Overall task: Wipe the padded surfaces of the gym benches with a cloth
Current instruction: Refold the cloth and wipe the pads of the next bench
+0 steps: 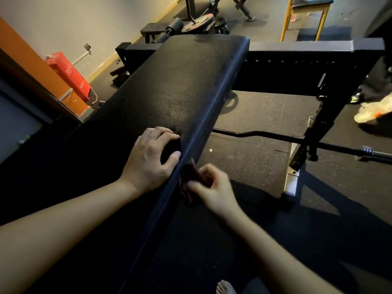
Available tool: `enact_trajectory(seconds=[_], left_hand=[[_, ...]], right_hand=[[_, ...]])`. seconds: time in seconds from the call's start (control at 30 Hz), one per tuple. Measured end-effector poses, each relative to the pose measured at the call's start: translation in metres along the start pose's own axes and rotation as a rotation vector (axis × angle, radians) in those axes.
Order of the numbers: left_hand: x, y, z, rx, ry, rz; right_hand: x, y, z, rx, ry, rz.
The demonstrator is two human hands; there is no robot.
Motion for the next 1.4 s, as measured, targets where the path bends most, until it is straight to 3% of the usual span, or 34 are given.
enact_trajectory(seconds=[0.23,0.33,0.5,0.53,0.63,0.73,0.8,0.87,0.93,0.97,1.0,1.1,1.2,1.3,1.4], left_hand=[[0.001,0.001,-0.001,0.014,-0.005,0.010],[0.001,0.001,-0.001,0.014,-0.006,0.004],[0.000,0.000,-0.001,-0.002,0.000,0.004],[0.000,0.000,0.000,-0.003,-0.001,0.004],[0.000,0.000,-0.001,0.005,-0.009,0.003],[0.001,0.001,-0.001,0.009,-0.013,0.009],[0.001,0.001,0.000,0.005,-0.009,0.006],[0.001,0.000,0.000,0.001,-0.002,0.002],[0.001,0.000,-0.001,-0.002,-0.002,-0.009],[0.001,0.000,-0.001,-0.003,0.001,-0.011],[0.002,0.000,-0.001,-0.002,0.001,-0.011],[0.001,0.000,-0.001,0.005,-0.008,0.004],[0.001,0.000,-0.001,0.009,-0.011,0.006],[0.001,0.000,-0.001,0.012,-0.011,-0.015],[0.002,-0.002,0.000,0.013,-0.010,-0.040]], right_hand=[[0.038,0.009,0.105,-0.119,0.416,0.075],[0.025,0.008,0.086,-0.099,0.387,0.051],[0.008,0.005,0.020,0.041,-0.039,-0.094],[0.013,0.000,0.029,0.067,-0.013,-0.112],[0.034,-0.005,0.084,-0.034,0.296,-0.038],[0.027,-0.006,0.094,-0.091,0.353,0.029],[0.016,-0.009,0.068,0.038,0.247,-0.026],[0.008,-0.012,0.033,0.143,0.001,-0.056],[0.010,-0.011,0.017,0.150,-0.244,-0.106],[0.016,-0.011,0.022,0.168,-0.274,-0.135],[0.025,-0.014,0.033,0.186,-0.220,-0.140],[0.050,-0.013,0.085,0.061,0.212,-0.008],[0.029,-0.014,0.096,-0.043,0.335,0.107],[0.013,-0.017,0.065,0.024,0.164,0.074],[0.013,-0.021,0.026,0.026,-0.343,0.030]])
Point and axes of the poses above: each hand's wrist, its own z-axis towards the middle knuckle, its own x-axis out of the back of the hand, y = z × x, the point moved 6 cm from there along z, towards the middle knuckle, and after that the axes turned 13 degrees about y, right-handed, at the moved point
